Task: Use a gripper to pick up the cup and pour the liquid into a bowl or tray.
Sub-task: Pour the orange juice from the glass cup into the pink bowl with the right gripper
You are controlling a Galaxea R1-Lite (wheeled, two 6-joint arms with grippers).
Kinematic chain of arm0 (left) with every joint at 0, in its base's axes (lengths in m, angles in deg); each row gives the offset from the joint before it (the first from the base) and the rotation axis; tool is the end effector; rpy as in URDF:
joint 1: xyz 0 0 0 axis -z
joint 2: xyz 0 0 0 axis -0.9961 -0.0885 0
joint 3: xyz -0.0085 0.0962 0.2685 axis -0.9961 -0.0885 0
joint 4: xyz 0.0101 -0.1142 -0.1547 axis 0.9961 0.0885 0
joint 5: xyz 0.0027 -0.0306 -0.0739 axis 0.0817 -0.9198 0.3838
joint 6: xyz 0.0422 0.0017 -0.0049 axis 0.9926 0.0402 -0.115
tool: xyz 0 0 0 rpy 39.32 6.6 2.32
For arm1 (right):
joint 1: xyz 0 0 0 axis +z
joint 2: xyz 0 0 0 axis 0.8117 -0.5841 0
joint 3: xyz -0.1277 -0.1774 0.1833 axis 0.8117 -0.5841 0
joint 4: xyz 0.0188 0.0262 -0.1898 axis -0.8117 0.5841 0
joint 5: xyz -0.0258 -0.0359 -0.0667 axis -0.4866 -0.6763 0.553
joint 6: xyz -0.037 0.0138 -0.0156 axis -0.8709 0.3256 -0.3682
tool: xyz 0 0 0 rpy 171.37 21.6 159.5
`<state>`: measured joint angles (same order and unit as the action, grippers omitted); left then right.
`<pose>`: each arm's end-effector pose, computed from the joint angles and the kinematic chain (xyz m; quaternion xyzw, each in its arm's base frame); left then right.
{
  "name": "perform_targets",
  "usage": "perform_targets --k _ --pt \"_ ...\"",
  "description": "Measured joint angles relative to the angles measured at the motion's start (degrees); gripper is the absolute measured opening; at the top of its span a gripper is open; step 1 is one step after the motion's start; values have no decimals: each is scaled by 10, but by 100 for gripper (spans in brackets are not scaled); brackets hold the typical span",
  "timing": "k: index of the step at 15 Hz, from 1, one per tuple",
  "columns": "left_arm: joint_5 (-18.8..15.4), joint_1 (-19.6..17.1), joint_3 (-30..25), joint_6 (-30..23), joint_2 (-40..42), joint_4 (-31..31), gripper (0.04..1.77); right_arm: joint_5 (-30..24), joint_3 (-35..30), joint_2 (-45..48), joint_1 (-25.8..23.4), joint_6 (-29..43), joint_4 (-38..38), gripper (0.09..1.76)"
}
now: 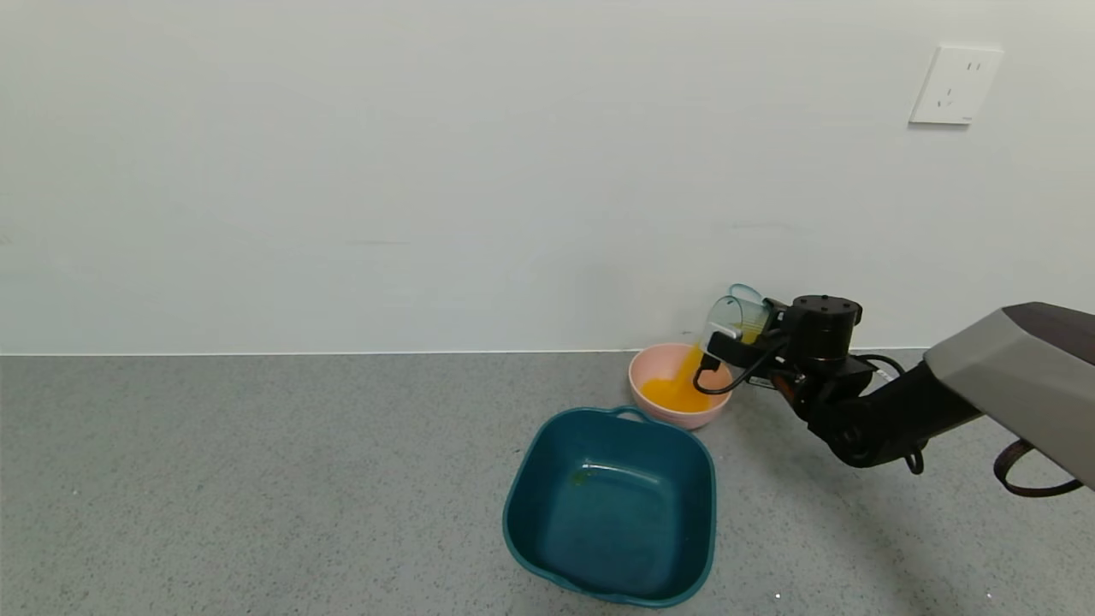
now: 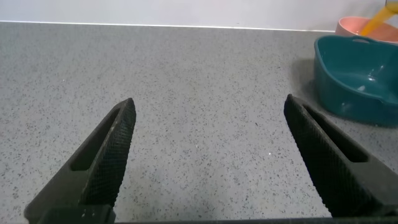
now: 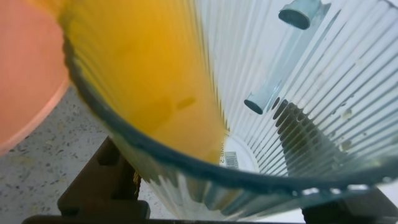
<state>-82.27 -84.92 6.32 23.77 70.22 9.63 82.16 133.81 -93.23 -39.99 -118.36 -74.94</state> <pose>0.0143 0.0004 0.0744 -0.0365 0.0044 0.0052 0.9993 0.4514 0.1011 0.0679 -0.6122 0.0754 0.0116 0.7870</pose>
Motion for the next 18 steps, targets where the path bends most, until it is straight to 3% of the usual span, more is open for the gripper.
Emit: perform_targets --k 18 --pt "0 0 0 0 0 0 172 0 28 -3 18 -142 3 137"
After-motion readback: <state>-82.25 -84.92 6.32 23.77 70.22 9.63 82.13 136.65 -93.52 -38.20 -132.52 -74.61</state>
